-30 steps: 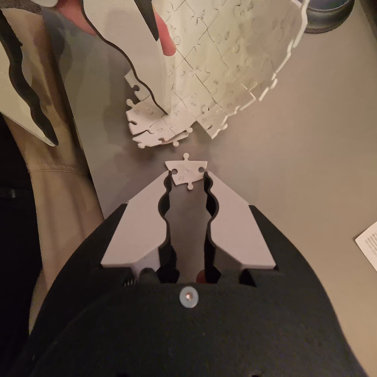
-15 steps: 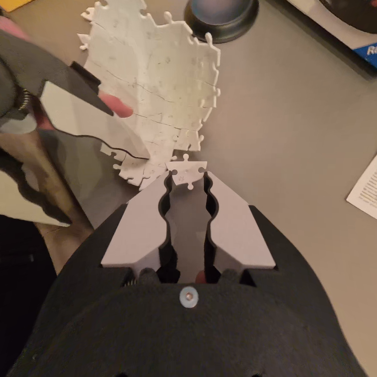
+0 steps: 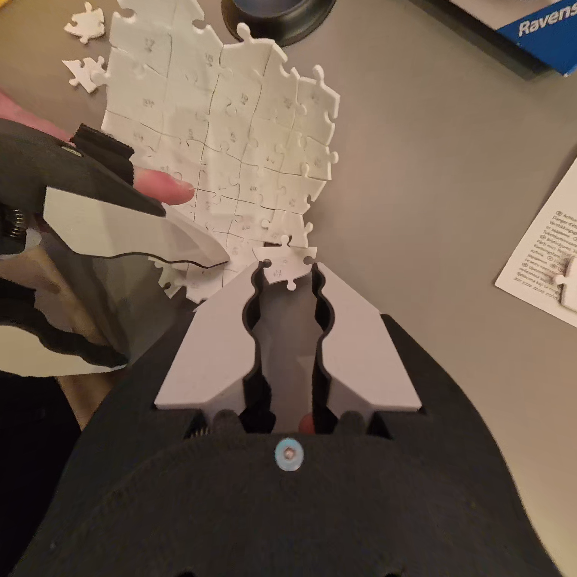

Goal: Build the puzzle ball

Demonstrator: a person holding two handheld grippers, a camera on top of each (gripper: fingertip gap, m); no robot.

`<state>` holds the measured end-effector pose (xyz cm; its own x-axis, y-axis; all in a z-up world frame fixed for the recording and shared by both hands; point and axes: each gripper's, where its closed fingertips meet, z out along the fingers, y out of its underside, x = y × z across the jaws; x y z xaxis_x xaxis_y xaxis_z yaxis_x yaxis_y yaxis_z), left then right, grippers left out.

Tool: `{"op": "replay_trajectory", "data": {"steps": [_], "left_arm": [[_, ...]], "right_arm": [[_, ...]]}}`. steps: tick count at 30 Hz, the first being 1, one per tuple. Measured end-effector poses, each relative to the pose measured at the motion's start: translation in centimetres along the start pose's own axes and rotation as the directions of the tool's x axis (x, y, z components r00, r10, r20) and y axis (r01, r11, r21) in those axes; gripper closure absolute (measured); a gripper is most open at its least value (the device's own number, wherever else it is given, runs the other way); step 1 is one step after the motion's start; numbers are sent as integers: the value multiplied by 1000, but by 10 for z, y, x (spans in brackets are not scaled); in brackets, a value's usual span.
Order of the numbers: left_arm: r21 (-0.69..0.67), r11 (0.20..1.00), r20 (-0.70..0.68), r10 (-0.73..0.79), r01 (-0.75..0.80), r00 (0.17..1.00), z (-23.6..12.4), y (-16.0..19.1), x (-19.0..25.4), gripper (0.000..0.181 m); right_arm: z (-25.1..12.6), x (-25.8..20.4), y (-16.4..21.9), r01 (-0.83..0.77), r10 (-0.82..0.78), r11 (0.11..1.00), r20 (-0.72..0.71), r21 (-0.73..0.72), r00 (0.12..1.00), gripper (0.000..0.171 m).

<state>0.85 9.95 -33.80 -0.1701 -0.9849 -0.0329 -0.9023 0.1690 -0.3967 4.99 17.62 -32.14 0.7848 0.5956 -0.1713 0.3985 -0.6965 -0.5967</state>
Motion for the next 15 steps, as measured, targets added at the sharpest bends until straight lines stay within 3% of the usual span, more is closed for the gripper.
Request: {"op": "replay_trajectory", "data": {"steps": [10, 13, 15], "left_arm": [[4, 1000, 0, -30, 30, 1000, 6, -15, -2, 76], [9, 999, -6, -43, 43, 999, 7, -19, -1, 76], [10, 999, -7, -47, 47, 999, 7, -19, -1, 76]], "right_arm": [[-2, 13, 6, -36, 35, 999, -80, -12, 996, 143], [-6, 20, 3, -39, 40, 999, -133, 7, 990, 163], [-6, 19, 5, -38, 38, 999, -119, -1, 992, 159]]}}
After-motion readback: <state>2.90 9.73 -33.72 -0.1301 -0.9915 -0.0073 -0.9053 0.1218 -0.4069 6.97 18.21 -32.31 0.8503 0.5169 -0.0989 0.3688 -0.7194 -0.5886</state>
